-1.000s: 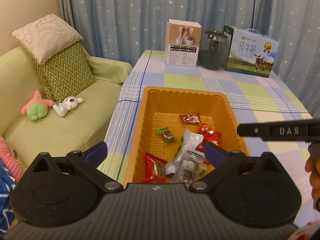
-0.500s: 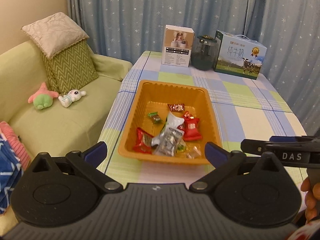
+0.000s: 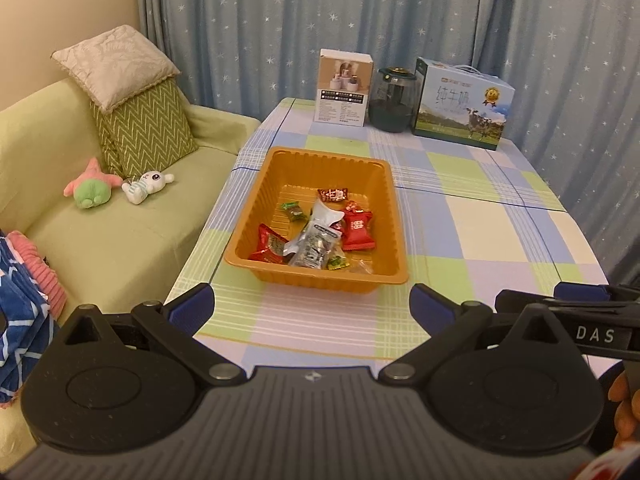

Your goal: Organize snacks

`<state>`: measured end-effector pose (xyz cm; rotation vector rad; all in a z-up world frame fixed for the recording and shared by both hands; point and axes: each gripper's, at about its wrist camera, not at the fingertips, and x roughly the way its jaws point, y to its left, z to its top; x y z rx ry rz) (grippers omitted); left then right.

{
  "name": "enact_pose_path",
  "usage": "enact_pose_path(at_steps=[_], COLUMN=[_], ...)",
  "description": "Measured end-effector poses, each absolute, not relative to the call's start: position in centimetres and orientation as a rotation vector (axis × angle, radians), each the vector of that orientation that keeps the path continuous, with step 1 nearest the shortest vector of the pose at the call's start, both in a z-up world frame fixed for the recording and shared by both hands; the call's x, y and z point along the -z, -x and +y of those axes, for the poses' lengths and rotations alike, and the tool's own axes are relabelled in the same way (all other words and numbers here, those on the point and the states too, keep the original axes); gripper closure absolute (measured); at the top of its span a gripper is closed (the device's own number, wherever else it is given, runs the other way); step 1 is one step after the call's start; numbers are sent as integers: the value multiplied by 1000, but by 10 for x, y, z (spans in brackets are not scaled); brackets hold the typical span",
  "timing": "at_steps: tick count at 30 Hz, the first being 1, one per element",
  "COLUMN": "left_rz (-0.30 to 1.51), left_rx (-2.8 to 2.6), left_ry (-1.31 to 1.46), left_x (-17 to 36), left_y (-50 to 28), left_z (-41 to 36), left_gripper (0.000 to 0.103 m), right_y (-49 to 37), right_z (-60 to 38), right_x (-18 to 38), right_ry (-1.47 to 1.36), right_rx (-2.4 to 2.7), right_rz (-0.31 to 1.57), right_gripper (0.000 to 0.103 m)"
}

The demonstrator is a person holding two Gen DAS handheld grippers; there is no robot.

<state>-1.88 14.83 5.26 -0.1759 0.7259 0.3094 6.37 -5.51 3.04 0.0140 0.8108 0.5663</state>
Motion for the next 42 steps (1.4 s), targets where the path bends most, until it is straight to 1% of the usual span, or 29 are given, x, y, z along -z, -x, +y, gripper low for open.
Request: enact_pose_path(at_steps=[20,42], left_rz=[674,660], left_rx=[-271,-294], left_ry=[112,82], left_x=[-72,-75], left_y=[32,35], left_z=[114,108], left_gripper=[0,0], right_y=[-34,-28], right_z=[-95,-102], right_x=[-62,-71], right_ry=[-56,-47], right_rx=[-504,-505], right_rz=[747,716], right_gripper=[20,20])
